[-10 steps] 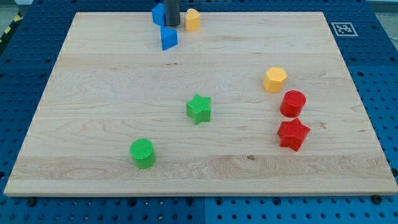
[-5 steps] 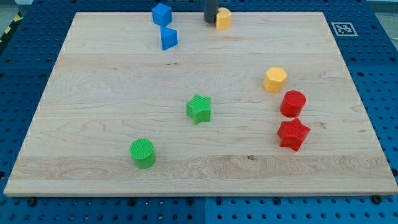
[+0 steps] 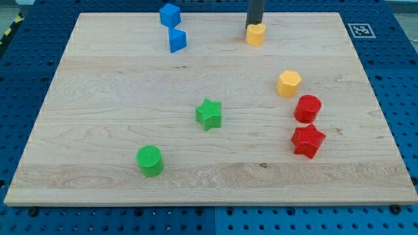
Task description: Push the yellow heart above the yellow hexagon
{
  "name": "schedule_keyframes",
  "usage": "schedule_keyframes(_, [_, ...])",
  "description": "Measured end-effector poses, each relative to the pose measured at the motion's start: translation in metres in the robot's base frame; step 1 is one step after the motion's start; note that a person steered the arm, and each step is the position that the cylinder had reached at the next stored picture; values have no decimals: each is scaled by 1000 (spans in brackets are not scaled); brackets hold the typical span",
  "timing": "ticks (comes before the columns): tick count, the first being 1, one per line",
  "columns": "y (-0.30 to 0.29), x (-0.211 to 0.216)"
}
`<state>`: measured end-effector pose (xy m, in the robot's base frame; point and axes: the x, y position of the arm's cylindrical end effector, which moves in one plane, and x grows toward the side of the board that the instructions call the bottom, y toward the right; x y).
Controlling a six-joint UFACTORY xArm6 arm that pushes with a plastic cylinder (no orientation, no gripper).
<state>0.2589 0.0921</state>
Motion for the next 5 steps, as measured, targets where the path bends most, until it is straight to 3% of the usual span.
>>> schedule_keyframes(2, [0,66])
schedule_keyframes(5, [-43,101])
